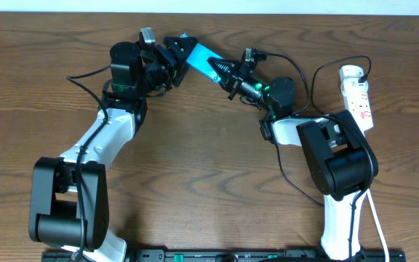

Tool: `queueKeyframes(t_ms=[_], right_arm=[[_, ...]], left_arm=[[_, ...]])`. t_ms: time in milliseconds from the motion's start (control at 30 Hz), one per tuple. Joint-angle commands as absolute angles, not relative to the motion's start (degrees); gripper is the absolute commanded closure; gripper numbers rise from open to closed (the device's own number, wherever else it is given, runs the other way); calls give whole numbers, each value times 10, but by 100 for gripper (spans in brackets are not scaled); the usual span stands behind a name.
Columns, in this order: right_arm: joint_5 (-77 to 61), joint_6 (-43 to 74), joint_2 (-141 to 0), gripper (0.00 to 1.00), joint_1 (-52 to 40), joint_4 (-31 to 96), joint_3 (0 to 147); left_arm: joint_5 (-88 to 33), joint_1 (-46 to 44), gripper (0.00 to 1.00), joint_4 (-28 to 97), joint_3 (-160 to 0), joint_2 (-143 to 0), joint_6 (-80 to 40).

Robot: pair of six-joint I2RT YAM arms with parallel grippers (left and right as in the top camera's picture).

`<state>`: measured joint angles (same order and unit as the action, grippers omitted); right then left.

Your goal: Plug charger to phone and switch on socket

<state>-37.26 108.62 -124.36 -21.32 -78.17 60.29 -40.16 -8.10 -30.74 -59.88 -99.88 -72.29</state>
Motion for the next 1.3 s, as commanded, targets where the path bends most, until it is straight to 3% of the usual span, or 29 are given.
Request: queueKeyframes(t_ms=[0, 467, 633, 933, 1100, 1267], right_arm=[[-364, 1071, -1245, 99, -218, -784, 612], [-360, 1071, -1245, 99, -228, -784, 612], [-357, 1071, -1245, 99, -230, -785, 612], [-357, 1071, -1245, 99, -230, -785, 612], [-357, 1071, -1245, 99, -230, -785, 612], [-357, 1071, -1245, 99, -230, -785, 612]], left_arm=[[-396, -83, 30, -321, -599, -1001, -746], [-369, -104, 30, -322, -599, -1001, -757], [-365, -107, 42, -323, -599, -1001, -757], [-363, -107, 49, -323, -599, -1001, -757], [-358, -107, 63, -322, -599, -1001, -758], [-357, -107, 67, -322, -599, -1001, -757]])
